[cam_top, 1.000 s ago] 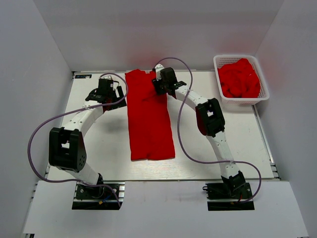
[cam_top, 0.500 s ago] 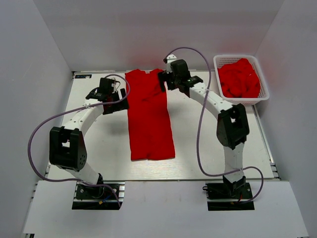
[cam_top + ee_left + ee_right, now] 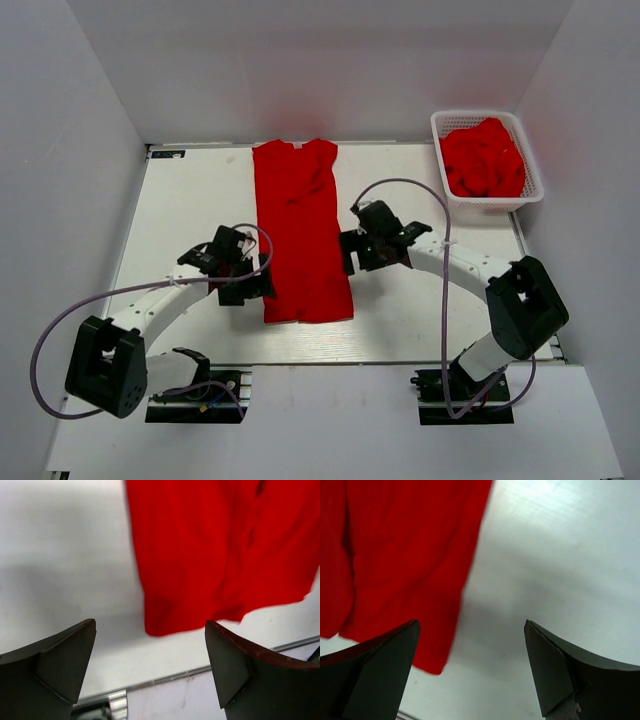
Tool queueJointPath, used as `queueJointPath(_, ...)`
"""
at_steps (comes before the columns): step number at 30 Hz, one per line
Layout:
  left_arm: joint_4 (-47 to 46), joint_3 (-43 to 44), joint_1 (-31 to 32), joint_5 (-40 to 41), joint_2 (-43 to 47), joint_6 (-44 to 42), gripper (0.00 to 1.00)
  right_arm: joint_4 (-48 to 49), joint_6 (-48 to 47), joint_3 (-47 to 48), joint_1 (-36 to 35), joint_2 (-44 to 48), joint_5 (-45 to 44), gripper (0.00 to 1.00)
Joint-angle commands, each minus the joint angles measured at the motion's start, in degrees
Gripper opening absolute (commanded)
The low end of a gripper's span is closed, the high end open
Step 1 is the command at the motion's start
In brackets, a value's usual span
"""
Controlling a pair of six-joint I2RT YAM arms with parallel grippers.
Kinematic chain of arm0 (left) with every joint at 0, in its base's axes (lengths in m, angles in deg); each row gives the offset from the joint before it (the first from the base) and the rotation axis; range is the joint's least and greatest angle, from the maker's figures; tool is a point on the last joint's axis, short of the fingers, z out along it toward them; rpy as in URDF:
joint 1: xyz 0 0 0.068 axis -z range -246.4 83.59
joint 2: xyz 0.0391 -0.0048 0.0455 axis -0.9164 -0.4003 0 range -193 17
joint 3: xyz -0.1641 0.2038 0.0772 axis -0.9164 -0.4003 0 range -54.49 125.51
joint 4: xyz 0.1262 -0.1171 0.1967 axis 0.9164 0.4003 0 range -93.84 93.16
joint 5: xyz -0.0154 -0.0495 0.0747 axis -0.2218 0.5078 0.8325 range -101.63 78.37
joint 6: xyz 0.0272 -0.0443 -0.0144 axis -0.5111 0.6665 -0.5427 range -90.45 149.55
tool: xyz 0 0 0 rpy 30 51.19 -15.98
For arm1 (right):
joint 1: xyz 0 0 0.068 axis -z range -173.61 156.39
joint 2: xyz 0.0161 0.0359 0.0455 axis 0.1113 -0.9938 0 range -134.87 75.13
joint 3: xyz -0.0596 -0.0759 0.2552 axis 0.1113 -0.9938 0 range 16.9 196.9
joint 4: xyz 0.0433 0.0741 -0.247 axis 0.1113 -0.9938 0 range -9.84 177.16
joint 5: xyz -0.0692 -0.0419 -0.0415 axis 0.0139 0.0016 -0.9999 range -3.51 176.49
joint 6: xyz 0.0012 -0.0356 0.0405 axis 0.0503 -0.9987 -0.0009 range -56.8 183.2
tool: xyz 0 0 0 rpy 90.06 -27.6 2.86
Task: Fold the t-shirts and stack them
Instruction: Grab the bottom of the folded rectangular tshirt with both arms
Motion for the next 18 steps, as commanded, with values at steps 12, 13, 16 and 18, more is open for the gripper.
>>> queueJointPath(12, 4.0, -3.2, 9.6, 10.0, -0.4, 9.2, 1.0, -8.3, 14.8, -4.5, -9.6, 2.6, 0.5, 0.9)
queueJointPath(13, 4.0, -3.2, 10.5, 10.0, -1.0, 9.9, 1.0, -8.6, 14.7, -4.6, -9.6, 2.6, 0.5, 0.9)
queueJointPath(16, 3.4, -3.2, 12.1, 11.4, -2.3, 10.9, 0.96, -9.5, 15.4, -4.7, -10.5, 2.0, 1.0, 0.9)
queueJointPath(18, 2.8, -3.2, 12.8, 12.8, -2.9, 11.5, 0.94, -10.0, 15.4, -4.7, -10.8, 1.1, 1.5, 0.9)
